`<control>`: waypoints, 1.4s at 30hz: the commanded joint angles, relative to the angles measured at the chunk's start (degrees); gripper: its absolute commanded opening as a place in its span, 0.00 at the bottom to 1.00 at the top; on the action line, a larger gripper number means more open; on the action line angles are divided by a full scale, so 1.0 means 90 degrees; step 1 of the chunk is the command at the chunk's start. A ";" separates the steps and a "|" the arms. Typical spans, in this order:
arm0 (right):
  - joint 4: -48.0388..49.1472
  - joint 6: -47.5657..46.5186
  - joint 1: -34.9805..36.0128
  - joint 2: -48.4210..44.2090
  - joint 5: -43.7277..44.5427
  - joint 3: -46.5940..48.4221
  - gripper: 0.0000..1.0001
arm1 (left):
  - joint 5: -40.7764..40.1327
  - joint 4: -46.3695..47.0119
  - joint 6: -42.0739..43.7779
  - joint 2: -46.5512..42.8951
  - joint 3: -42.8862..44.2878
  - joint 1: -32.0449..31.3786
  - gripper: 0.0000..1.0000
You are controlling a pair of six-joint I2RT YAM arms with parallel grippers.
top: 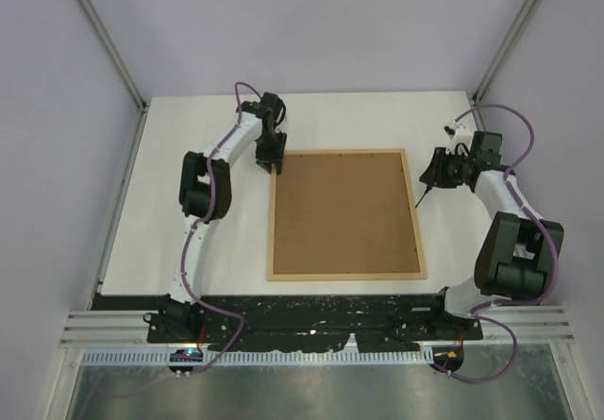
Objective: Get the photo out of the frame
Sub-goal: Adjust the photo frame item on the photo frame.
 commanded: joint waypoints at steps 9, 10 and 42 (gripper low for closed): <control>0.0139 0.0402 0.0157 -0.0338 -0.0617 -0.0007 0.08 | 0.0554 -0.0025 0.0068 -0.0402 -0.0398 -0.0260 0.34; 0.0139 0.0402 0.0157 -0.0348 -0.0617 -0.0017 0.08 | 0.0544 -0.0025 0.0068 -0.0392 -0.0378 -0.0251 0.32; 0.0187 0.0392 0.0157 -0.0466 -0.0480 -0.0046 0.08 | 0.0642 -0.0142 0.0185 -0.0509 -0.0573 -0.0251 0.18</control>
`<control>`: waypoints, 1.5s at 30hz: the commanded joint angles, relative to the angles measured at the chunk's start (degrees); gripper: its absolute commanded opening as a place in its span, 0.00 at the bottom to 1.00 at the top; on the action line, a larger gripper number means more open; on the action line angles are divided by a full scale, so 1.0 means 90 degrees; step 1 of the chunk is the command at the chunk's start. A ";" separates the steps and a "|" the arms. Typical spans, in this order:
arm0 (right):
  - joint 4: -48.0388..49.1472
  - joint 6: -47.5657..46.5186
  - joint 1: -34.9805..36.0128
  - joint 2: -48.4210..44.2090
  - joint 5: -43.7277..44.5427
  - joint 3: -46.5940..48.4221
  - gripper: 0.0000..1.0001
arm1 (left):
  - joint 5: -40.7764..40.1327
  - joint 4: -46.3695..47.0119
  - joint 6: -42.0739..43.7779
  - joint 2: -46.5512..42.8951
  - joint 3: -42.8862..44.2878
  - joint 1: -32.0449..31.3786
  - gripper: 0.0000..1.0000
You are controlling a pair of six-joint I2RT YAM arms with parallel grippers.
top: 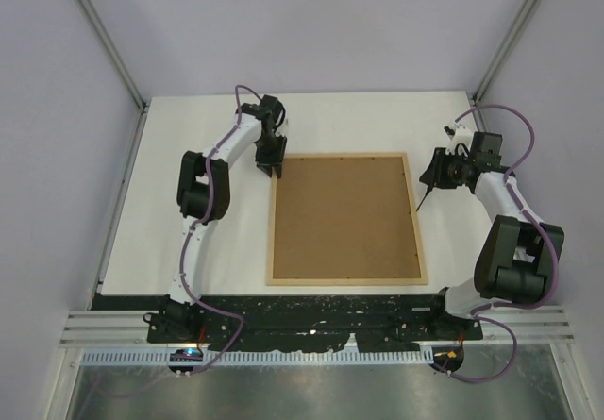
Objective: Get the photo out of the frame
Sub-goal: Adjust the photo frame item on the photo frame.
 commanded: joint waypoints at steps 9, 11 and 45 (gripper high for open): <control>0.0219 0.0355 0.0142 -0.0225 -0.0426 0.0034 0.08 | 0.1147 -0.0106 -0.0010 -0.0456 -0.0048 -0.0144 0.00; 0.0219 0.0346 0.0142 -0.0205 -0.0416 0.0044 0.08 | 0.1702 0.0031 -0.0068 -0.0476 -0.0087 -0.0046 0.00; 0.0268 0.0287 0.0367 -0.0117 -0.0221 0.0005 0.08 | 0.0914 0.0119 -0.0293 -0.0369 -0.0107 -0.0260 0.45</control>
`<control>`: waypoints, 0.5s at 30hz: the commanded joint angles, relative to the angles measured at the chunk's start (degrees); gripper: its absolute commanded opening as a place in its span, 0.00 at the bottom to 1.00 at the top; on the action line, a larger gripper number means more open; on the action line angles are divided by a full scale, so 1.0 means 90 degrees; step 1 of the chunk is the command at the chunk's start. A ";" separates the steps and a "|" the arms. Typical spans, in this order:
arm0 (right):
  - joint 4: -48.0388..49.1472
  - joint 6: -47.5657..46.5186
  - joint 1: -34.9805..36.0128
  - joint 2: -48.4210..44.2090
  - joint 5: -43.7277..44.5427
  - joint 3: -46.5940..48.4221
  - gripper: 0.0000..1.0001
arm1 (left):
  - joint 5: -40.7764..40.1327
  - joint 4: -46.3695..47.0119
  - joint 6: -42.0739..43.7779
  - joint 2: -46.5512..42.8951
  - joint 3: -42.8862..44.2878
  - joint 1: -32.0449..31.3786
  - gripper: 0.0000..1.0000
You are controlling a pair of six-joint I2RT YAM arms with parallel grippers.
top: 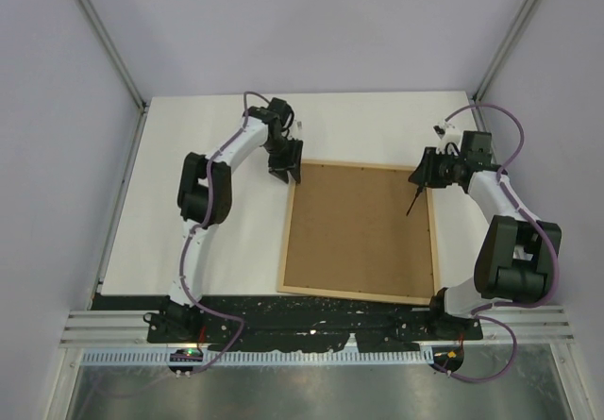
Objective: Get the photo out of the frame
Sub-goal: Adjust the photo frame item on the photo frame.
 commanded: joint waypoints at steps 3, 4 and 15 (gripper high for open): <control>0.0244 0.0005 0.0044 -0.0168 -0.0005 -0.0025 0.08 | -0.0524 -0.0174 0.0030 0.0117 0.0551 -0.0122 0.45; 0.0253 0.0005 0.0044 -0.0168 -0.0015 -0.0025 0.08 | -0.0534 -0.0165 0.0030 0.0156 0.0600 -0.0142 0.45; 0.0253 0.0005 0.0122 -0.0197 0.0005 -0.0034 0.08 | -0.0905 -0.0350 0.0167 0.0430 0.0894 -0.0386 0.43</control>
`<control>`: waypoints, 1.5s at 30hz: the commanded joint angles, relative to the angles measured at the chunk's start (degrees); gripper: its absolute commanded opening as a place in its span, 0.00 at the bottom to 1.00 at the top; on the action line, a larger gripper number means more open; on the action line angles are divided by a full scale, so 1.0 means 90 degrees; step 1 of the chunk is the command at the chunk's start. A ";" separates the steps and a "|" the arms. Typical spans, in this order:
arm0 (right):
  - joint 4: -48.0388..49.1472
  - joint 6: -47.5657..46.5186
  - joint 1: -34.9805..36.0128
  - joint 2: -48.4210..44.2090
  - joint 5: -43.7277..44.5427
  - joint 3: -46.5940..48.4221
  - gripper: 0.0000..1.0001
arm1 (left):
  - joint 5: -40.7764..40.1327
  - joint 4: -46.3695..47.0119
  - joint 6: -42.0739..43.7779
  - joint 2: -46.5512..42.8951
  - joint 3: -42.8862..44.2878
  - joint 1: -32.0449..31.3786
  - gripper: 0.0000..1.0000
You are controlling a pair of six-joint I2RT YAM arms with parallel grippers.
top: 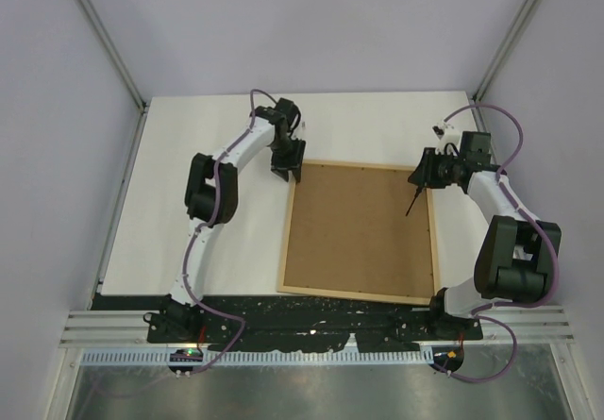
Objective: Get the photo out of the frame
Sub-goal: Adjust the photo frame item on the photo frame.
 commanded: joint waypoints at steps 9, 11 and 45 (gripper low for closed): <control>0.0222 0.0005 0.0127 -0.0285 0.0005 0.0004 0.08 | -0.0540 -0.0227 0.0226 -0.0036 0.0165 -0.0236 0.38; 0.0212 0.0005 0.0137 -0.0314 -0.0014 -0.0005 0.08 | -0.0608 -0.0207 0.0216 -0.0036 0.0184 -0.0236 0.36; 0.0183 -0.0083 0.0205 -0.0354 -0.0083 -0.0044 0.08 | 0.0483 0.0563 -0.0135 -0.0319 -0.0537 0.0076 0.00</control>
